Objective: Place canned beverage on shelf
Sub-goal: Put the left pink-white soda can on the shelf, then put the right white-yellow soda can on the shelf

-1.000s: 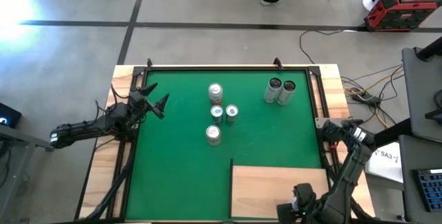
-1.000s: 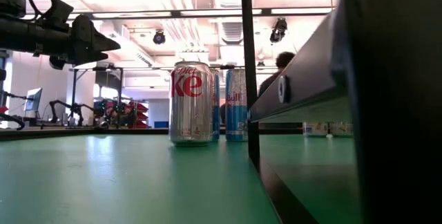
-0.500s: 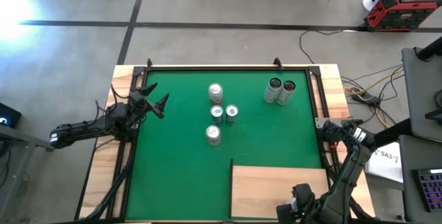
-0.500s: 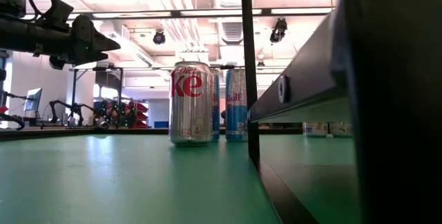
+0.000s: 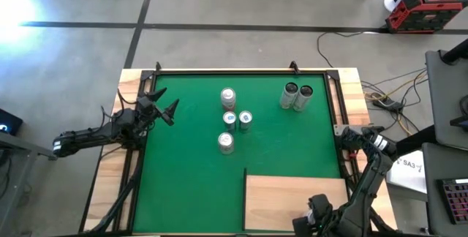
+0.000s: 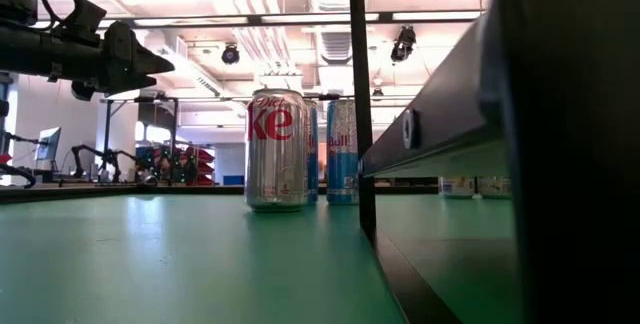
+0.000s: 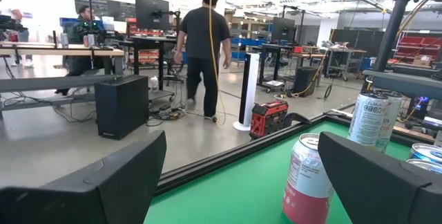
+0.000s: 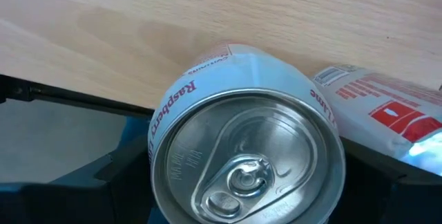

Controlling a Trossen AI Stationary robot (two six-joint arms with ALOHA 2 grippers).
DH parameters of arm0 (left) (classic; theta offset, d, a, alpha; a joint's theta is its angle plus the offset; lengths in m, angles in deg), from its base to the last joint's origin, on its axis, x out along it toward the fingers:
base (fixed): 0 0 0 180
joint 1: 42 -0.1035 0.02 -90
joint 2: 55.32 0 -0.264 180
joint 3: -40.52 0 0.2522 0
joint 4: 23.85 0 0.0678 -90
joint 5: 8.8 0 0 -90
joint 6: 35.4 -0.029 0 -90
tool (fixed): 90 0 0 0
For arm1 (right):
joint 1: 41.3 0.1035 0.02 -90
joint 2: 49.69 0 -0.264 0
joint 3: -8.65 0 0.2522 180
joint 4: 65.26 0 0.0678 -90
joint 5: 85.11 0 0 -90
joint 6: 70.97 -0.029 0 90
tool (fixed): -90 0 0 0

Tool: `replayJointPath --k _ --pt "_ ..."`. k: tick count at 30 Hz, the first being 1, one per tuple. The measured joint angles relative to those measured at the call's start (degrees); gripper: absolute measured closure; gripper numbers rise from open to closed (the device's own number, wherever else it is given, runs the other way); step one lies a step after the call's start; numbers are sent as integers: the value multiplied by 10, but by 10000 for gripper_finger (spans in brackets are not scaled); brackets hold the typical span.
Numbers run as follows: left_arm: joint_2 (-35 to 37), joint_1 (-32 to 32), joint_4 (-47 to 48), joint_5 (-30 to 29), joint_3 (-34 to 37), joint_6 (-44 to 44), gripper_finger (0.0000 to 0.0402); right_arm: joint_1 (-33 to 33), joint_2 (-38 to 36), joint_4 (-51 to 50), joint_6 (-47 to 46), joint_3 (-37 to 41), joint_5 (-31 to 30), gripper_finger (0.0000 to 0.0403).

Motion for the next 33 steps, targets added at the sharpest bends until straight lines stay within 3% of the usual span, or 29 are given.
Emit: replayJointPath --k 7,16,22,33 --pt "0 0 0 0 0 0 38 0 0 6 25 0 -2 42" --pt "0 0 0 0 0 0 38 -22 -6 8 36 0 1 39" --pt "0 0 0 0 0 0 38 -45 -30 5 38 0 37 38" --pt "0 0 0 0 0 0 38 -109 -72 -75 69 0 43 38"
